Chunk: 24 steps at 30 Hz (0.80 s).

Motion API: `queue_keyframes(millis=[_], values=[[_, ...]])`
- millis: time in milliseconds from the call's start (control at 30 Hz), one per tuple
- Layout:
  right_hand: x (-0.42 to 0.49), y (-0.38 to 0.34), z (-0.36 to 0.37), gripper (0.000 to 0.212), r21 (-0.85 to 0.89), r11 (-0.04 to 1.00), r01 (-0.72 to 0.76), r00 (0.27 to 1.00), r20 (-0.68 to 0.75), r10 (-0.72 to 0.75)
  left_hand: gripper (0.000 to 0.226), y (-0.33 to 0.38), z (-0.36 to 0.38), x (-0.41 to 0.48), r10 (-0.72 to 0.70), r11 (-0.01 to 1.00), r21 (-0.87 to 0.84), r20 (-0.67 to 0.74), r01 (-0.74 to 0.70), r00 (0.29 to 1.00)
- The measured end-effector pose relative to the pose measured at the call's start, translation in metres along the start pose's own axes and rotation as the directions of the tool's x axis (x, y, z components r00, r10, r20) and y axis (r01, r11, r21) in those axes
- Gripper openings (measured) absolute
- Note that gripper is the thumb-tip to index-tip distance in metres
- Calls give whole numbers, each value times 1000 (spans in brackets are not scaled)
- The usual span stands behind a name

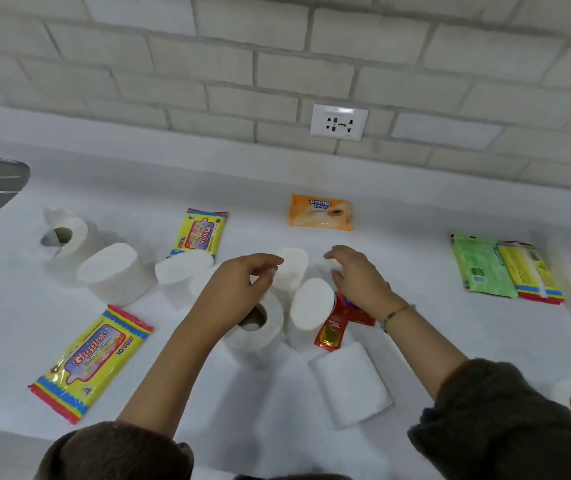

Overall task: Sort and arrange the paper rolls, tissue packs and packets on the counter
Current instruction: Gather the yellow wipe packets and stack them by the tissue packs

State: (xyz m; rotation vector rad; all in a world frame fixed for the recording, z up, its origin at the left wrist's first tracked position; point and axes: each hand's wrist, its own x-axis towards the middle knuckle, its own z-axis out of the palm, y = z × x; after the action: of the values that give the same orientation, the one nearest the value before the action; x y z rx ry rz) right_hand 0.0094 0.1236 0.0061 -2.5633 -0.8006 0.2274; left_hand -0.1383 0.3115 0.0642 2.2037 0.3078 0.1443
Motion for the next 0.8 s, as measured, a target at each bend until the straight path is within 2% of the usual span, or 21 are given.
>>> queue_keyframes(millis=[200,333,467,567,633,700,800], values=[[85,7,12,59,-183,982,-49,992,108,70,26,-7,-17,5,9,1000,-1,-47,-9,999],[119,15,15,74,-252,963,-90,986,117,123,25,-10,-35,7,-21,1000,6,-99,22,995],[130,26,25,68,-347,929,-126,963,182,199,25,-19,-51,22,-72,997,32,-135,77,988],[123,28,37,58,-381,920,-95,991,51,124,26,-35,-56,52,-136,987,64,-121,145,983],[114,23,45,51,-432,901,-28,1000,-6,28,27,-54,-60,81,-190,973,106,-132,205,973],[105,19,52,44,-450,892,38,999,-4,-45,28,-79,-63,115,-293,934,163,-158,318,943],[87,10,55,40,-394,916,74,997,10,-77,44,-111,-62,146,-530,761,390,-88,519,843]])
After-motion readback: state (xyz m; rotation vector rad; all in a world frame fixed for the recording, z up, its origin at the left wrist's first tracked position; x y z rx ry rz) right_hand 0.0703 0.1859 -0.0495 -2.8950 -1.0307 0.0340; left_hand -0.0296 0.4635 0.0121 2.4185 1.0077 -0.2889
